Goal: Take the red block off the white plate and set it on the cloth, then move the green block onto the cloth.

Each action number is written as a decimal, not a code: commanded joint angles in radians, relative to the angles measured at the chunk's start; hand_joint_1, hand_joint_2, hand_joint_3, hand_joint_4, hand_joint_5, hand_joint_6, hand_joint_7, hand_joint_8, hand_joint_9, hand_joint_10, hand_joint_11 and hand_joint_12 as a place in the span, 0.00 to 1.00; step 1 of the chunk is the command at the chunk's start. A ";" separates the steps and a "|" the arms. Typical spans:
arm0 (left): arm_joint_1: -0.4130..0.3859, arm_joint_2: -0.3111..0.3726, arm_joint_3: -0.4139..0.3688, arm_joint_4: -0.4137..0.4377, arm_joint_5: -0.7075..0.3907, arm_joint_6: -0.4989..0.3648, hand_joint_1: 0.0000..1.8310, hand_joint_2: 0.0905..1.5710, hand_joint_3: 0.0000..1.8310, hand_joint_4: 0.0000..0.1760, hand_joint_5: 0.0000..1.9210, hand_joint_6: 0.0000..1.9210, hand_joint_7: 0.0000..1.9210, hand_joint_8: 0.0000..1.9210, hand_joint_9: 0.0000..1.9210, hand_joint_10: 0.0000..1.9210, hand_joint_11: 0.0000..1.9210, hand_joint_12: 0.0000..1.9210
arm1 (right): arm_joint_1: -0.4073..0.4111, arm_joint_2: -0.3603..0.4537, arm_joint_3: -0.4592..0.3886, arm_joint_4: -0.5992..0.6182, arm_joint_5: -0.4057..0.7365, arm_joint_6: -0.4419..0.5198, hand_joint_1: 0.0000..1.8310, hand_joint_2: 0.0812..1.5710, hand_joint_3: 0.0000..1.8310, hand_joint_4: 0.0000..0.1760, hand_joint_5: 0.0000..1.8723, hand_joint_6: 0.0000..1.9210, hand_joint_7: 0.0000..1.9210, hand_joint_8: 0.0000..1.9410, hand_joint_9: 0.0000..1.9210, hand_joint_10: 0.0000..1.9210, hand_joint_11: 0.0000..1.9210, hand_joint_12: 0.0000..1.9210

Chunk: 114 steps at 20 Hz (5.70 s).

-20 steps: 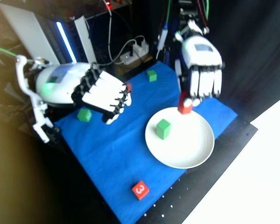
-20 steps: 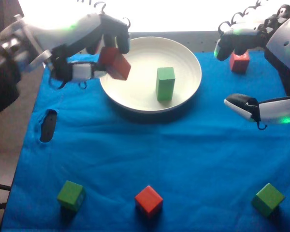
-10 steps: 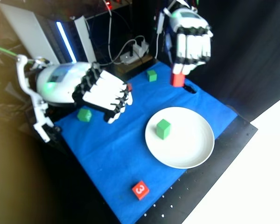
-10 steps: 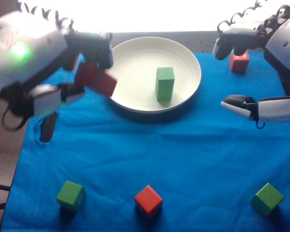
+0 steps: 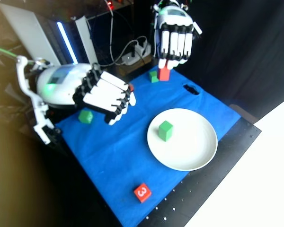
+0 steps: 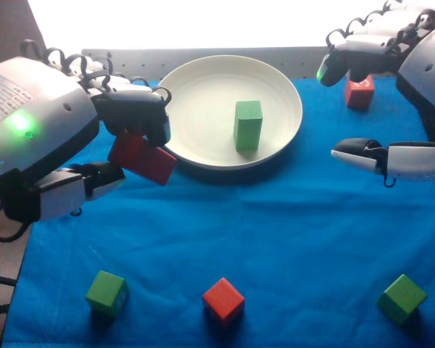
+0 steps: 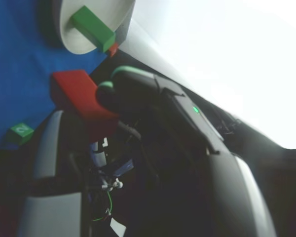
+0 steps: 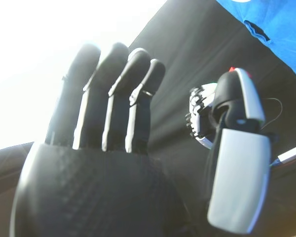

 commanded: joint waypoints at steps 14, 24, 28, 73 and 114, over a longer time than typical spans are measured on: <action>0.062 -0.033 0.015 0.012 -0.047 -0.138 0.32 0.64 0.00 0.69 0.21 0.00 0.18 0.00 0.20 0.01 0.00 0.56 | 0.009 0.001 -0.004 -0.032 -0.117 -0.002 0.52 0.48 0.11 0.00 0.32 0.45 0.34 0.61 0.30 0.73 0.22 0.96; 0.063 -0.061 0.068 -0.083 -0.143 -0.137 0.20 0.75 0.00 0.62 0.21 0.00 0.20 0.00 0.22 0.01 0.00 0.63 | 0.010 0.001 0.003 -0.020 -0.116 -0.002 0.55 0.47 0.11 0.00 0.33 0.43 0.36 0.48 0.32 0.59 0.24 0.85; 0.062 -0.061 0.087 -0.142 -0.193 -0.083 0.22 0.76 0.00 0.28 0.24 0.01 0.23 0.00 0.24 0.00 0.01 0.60 | 0.010 -0.002 0.035 -0.010 -0.111 -0.001 0.58 0.53 0.06 0.00 0.27 0.39 0.29 0.47 0.23 0.61 0.13 0.88; 0.023 -0.073 0.105 -0.255 -0.254 0.048 0.37 0.76 0.00 0.25 0.37 0.00 0.32 0.00 0.33 0.02 0.08 0.65 | 0.244 -0.555 0.589 0.133 0.495 -0.001 0.68 0.71 0.00 0.00 0.52 0.52 0.49 0.56 0.44 0.53 0.32 0.74; 0.078 -0.042 0.076 -0.308 -0.298 0.048 0.32 0.78 0.00 0.20 0.35 0.00 0.30 0.00 0.29 0.00 0.02 0.61 | -0.076 -0.064 -0.006 -0.034 -0.073 0.206 0.69 0.67 0.00 0.00 0.55 0.49 0.60 0.39 0.52 0.59 0.40 0.85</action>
